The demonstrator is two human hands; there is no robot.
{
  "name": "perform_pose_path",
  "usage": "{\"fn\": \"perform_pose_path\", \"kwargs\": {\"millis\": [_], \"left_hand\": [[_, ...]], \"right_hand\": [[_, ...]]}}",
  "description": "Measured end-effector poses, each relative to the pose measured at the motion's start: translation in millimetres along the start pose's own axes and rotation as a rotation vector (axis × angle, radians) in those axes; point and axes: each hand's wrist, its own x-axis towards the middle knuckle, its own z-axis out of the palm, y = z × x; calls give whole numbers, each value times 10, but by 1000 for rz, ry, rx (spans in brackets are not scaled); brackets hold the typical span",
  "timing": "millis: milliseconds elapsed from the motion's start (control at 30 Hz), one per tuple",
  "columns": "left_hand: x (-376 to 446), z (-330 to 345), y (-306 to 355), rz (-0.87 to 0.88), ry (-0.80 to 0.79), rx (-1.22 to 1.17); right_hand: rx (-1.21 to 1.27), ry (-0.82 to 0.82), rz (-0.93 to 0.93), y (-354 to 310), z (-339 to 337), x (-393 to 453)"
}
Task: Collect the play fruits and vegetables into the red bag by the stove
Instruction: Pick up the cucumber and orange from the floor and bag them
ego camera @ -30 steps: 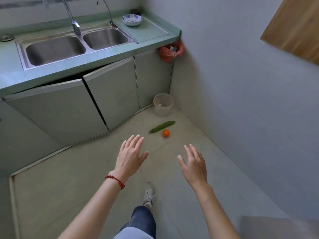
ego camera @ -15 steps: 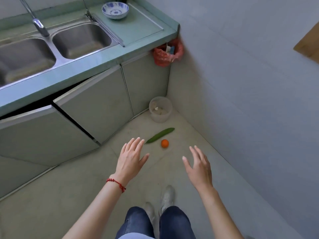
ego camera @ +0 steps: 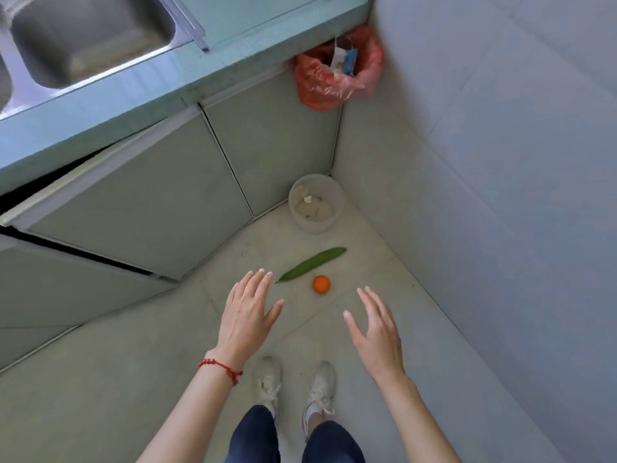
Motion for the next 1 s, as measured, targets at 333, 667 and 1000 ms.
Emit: {"fn": "perform_pose_path", "kwargs": {"millis": [333,667,1000], "left_hand": [[1112,1243,-608,37,-151,-7],[2002,2615,-1441,207,-212,66],[2559,4028,-2143,269,-268,40]], "right_hand": [[44,-2,86,885,1041,1005],[86,4,72,1883,2178,1958],[65,-79,-30,2851,3307,2718]]}}
